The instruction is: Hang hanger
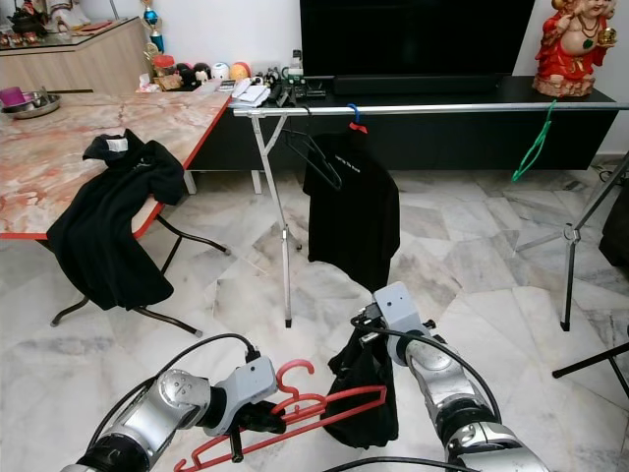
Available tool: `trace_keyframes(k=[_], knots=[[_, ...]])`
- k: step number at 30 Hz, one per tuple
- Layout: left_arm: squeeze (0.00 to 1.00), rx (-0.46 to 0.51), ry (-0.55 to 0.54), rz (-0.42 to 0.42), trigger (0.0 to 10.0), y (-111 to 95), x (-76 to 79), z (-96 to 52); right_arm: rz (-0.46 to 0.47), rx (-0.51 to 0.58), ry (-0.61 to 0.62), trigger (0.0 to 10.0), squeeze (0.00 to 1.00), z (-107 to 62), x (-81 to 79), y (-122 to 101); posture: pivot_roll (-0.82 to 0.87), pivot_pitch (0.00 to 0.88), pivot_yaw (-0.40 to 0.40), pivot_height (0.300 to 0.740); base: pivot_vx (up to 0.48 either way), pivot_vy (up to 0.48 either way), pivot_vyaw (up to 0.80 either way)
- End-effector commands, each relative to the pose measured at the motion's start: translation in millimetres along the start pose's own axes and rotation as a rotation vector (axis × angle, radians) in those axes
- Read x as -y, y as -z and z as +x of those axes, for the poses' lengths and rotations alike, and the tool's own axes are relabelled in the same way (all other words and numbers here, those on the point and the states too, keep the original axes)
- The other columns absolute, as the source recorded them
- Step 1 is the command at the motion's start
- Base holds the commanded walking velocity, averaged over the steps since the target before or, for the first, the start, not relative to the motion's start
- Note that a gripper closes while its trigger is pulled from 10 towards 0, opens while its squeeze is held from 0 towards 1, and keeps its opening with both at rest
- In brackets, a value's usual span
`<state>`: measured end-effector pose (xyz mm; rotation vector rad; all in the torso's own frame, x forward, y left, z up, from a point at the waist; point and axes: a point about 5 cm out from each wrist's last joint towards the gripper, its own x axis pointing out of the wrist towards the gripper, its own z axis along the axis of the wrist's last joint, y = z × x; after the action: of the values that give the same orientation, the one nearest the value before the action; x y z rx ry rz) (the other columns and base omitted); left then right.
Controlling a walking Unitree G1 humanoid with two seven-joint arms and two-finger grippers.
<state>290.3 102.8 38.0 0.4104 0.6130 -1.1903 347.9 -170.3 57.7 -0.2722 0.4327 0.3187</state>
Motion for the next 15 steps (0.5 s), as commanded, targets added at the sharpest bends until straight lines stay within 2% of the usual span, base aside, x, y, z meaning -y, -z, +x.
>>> trace_keyframes(k=[1,3,6,9,15], knots=[[0.00,0.005,-0.018,-0.002,10.0,-1.7,-0.7,1.2,0.021,0.035,0.003,10.0,0.00,2.8,-0.2,-12.2,0.05,0.014,-0.005,0.740,0.000,0.000,0.00],[0.00,-0.005,-0.074,0.013,10.0,-1.4,-4.4,1.9,0.026,0.036,-0.003,10.0,0.00,3.2,-2.6,-11.7,0.06,0.015,-0.005,0.740,0.000,0.000,0.00],[0.00,-0.014,-0.090,0.005,10.0,-0.4,-5.0,1.0,0.031,0.029,0.000,10.0,0.00,2.8,-2.9,-9.0,0.06,0.016,-0.005,0.740,0.000,0.000,0.00],[0.00,-0.026,-0.154,-0.002,10.0,1.4,-8.9,0.0,0.034,0.023,-0.003,10.0,0.00,2.0,-4.1,-5.0,0.06,0.016,-0.004,0.740,0.000,0.000,0.00],[0.00,-0.043,-0.176,0.003,10.0,4.5,-9.2,1.2,0.037,0.019,-0.004,10.0,0.00,0.9,-3.6,-1.5,0.06,0.016,-0.005,0.740,0.000,0.000,0.00]])
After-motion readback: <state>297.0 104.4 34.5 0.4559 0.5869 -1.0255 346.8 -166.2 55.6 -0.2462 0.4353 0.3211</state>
